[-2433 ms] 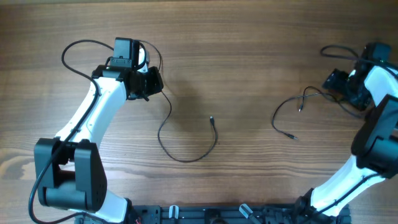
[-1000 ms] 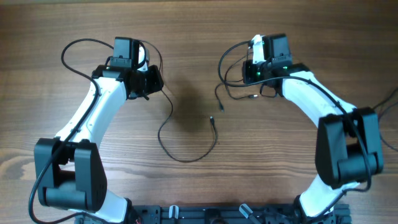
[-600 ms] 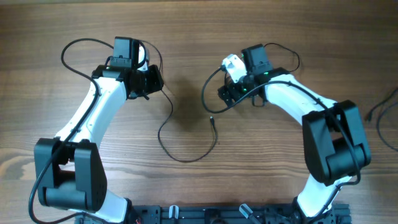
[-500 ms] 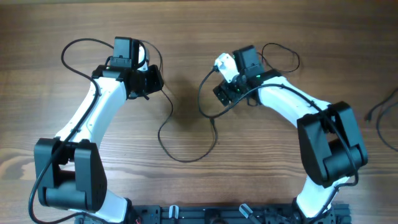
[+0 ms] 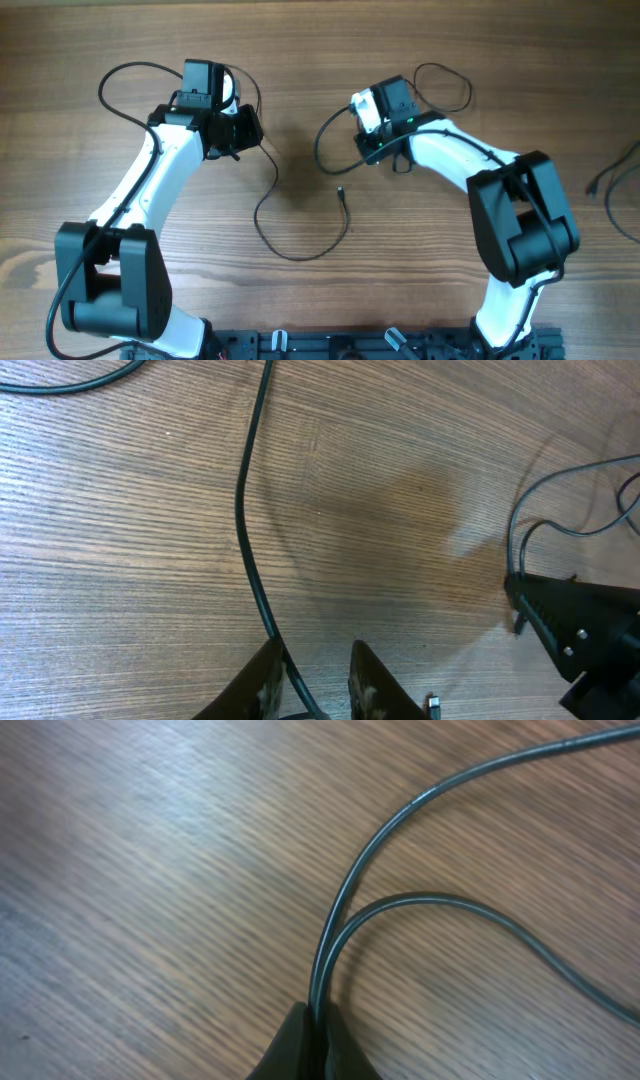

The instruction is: Untangle cables

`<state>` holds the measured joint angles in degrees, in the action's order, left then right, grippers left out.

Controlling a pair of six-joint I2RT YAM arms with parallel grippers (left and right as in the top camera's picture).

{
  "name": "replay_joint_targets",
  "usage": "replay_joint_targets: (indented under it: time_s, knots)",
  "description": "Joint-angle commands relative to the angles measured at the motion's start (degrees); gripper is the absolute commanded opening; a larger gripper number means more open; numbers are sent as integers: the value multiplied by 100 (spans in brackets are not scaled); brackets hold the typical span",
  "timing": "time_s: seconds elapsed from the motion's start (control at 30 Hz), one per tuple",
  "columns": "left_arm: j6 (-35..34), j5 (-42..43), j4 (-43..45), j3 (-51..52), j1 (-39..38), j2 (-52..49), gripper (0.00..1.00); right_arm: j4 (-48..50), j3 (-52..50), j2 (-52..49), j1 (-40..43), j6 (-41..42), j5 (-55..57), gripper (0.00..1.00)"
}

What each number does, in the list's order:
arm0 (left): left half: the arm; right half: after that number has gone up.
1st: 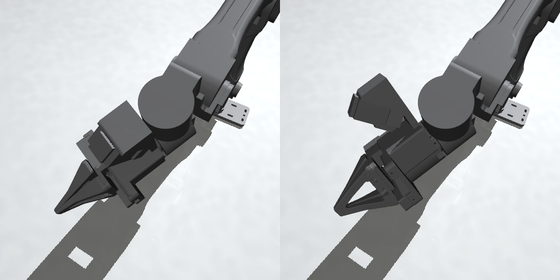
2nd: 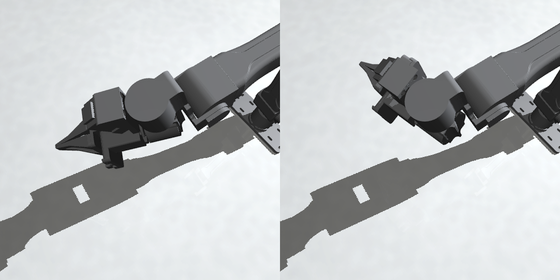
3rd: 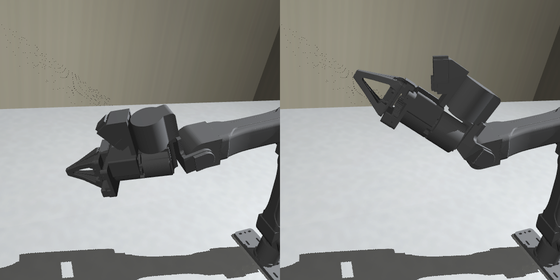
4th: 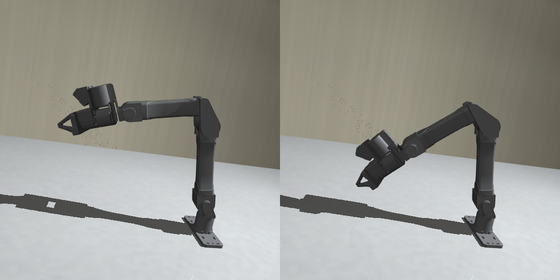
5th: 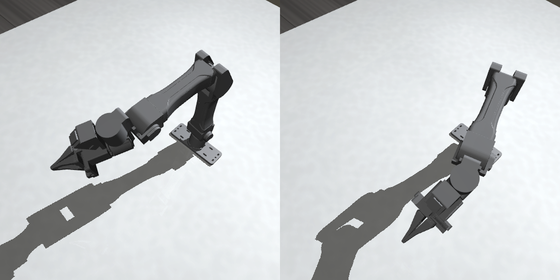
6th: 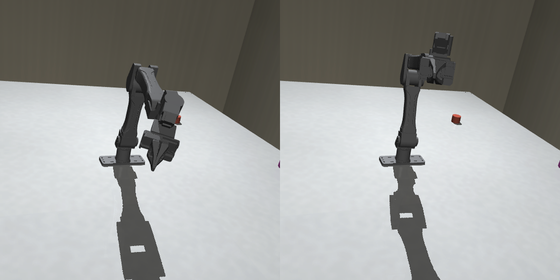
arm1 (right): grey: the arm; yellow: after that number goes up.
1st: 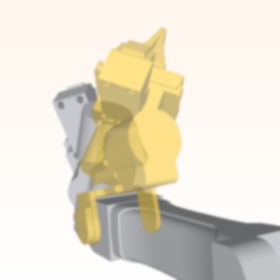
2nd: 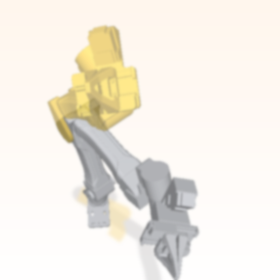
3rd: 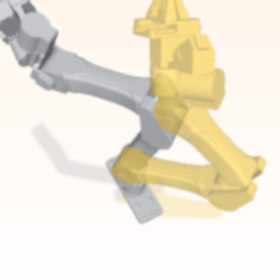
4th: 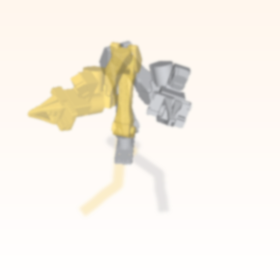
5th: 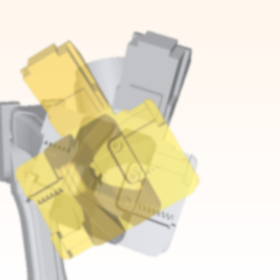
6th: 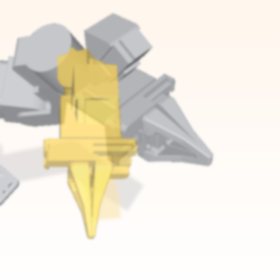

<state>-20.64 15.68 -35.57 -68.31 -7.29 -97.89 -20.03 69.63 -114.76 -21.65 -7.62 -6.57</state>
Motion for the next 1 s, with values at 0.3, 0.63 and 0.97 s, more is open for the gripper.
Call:
replay_joint_targets:
  time_s: [0.3, 0.63, 0.97]
  knots:
    - [28, -33, 2, -13, -11, 114, 28, 654, 1853, 793, 3923, -1207, 675, 4]
    - [24, -33, 2, -13, -11, 114, 33, 3112, 1856, -1421, 5062, -1432, 1864, 4]
    - [-81, -33, 2, -13, -11, 114, 46, -79, 3067, -610, 5093, 227, 133, 100]
